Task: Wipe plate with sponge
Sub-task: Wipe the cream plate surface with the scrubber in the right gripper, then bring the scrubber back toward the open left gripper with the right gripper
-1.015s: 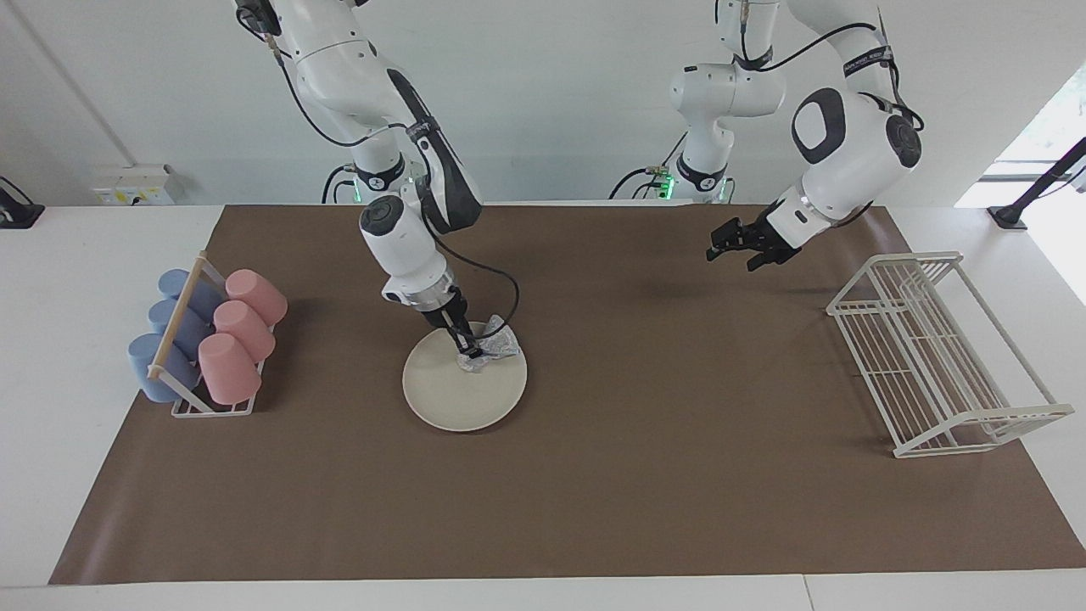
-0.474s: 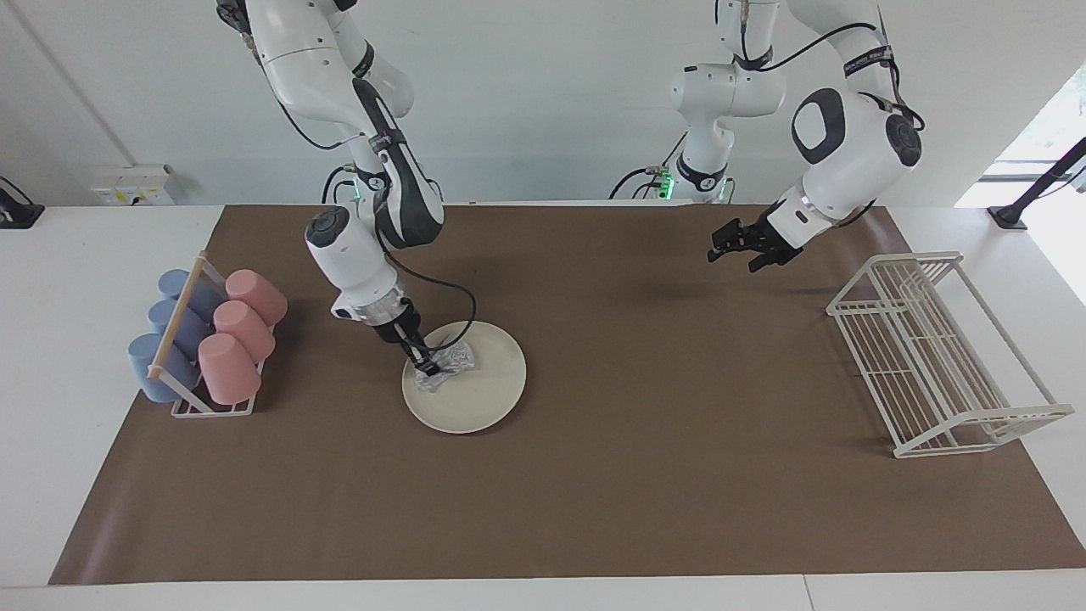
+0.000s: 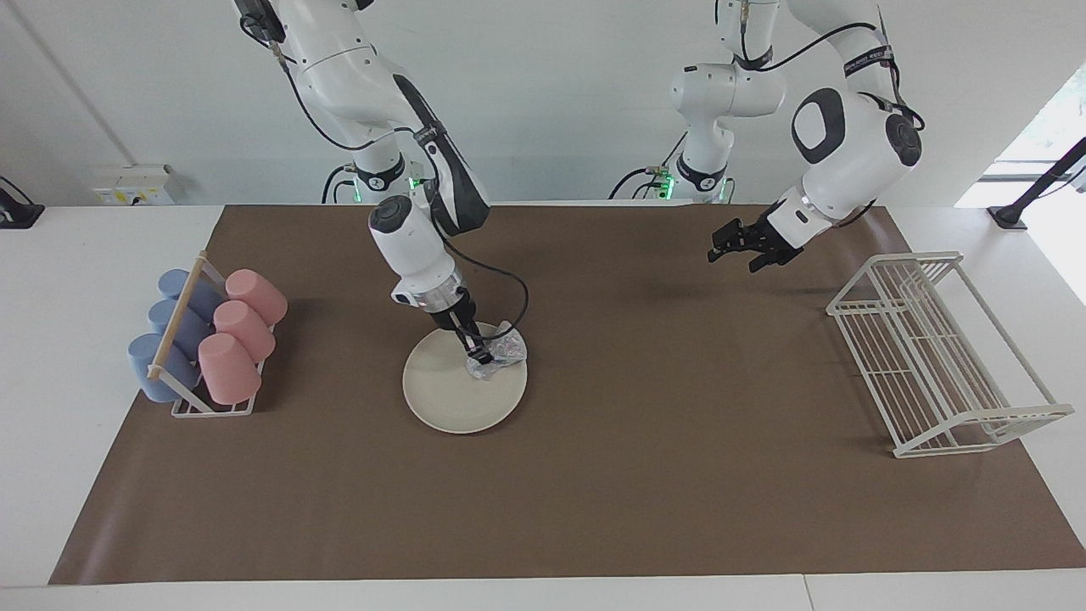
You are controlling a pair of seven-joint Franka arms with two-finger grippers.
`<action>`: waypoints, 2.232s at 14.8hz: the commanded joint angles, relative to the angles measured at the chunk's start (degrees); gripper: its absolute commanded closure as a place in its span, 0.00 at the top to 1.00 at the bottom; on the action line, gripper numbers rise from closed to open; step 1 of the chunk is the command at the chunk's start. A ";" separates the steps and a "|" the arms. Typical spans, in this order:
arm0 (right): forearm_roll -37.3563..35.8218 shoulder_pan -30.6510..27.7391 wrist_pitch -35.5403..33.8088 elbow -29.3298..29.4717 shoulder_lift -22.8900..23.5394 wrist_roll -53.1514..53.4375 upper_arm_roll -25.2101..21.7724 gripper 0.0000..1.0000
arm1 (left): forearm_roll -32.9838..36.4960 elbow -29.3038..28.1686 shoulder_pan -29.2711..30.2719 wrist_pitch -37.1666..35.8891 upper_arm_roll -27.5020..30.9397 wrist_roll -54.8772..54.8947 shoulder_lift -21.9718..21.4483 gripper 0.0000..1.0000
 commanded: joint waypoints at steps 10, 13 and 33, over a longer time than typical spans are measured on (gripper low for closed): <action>0.26 -8.44 0.66 -0.29 3.01 -19.70 -0.41 0.00 | 1.22 0.50 0.72 0.62 -0.27 -0.72 -0.08 1.00; 0.35 -4.50 0.57 -0.38 2.93 -11.14 -0.32 0.00 | 1.22 0.94 0.72 0.62 -0.36 -0.72 -0.08 1.00; -10.37 5.09 -37.46 21.75 -6.03 23.08 -0.23 0.00 | -22.03 3.05 2.20 -5.51 -0.19 -7.57 0.01 1.00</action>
